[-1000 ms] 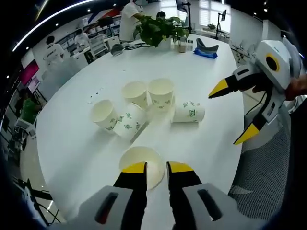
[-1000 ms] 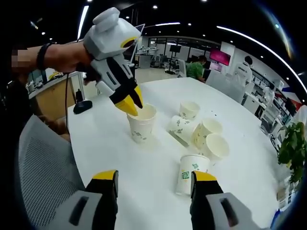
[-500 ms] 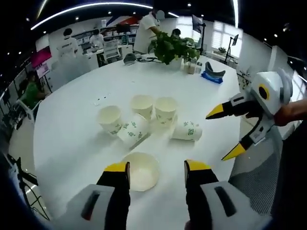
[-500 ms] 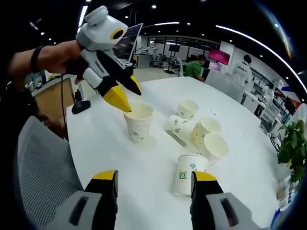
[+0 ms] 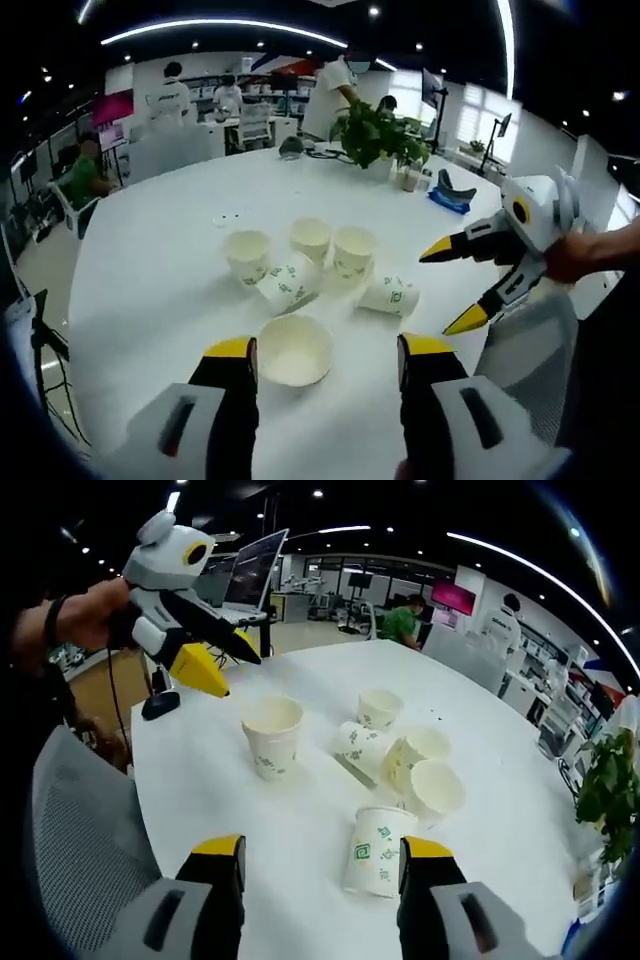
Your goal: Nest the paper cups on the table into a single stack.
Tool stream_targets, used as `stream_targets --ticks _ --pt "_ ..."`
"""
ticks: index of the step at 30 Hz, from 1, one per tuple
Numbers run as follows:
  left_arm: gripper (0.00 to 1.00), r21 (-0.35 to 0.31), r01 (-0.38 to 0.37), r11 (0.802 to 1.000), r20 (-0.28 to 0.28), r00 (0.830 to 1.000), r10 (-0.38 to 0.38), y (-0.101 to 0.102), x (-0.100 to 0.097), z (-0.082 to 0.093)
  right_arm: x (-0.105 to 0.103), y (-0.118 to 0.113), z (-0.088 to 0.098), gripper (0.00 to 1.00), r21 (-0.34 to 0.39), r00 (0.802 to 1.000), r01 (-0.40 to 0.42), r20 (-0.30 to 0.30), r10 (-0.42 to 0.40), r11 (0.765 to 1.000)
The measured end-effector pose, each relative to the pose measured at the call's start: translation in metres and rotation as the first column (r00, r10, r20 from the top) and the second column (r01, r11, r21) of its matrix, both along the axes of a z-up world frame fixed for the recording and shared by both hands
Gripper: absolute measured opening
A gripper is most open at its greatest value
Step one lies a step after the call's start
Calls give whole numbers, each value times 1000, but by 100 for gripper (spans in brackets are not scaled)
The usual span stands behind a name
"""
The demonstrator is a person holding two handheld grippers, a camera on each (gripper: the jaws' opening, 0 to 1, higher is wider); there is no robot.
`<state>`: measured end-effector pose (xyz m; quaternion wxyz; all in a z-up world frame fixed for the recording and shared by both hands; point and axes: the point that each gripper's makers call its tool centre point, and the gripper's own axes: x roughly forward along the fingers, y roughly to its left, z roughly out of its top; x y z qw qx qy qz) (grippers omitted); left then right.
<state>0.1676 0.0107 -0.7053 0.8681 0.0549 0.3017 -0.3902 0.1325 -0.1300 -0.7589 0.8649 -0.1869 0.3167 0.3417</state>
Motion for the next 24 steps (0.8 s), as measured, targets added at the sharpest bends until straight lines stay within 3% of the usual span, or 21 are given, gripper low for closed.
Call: stream_targets --ticks 7,19,24 --pt "60 -82 -60 995 -3 998 60 11 -6 5 4 -4 -1 62 1 1000 14 -11 -14 1000" --pt "66 -138 -109 984 -3 994 109 22 -21 6 11 -12 -6 61 3 999 43 -33 -42 999" --pt "67 -140 -118 983 3 993 119 30 -24 3 20 -23 -17 59 -17 996 78 -52 -79 997"
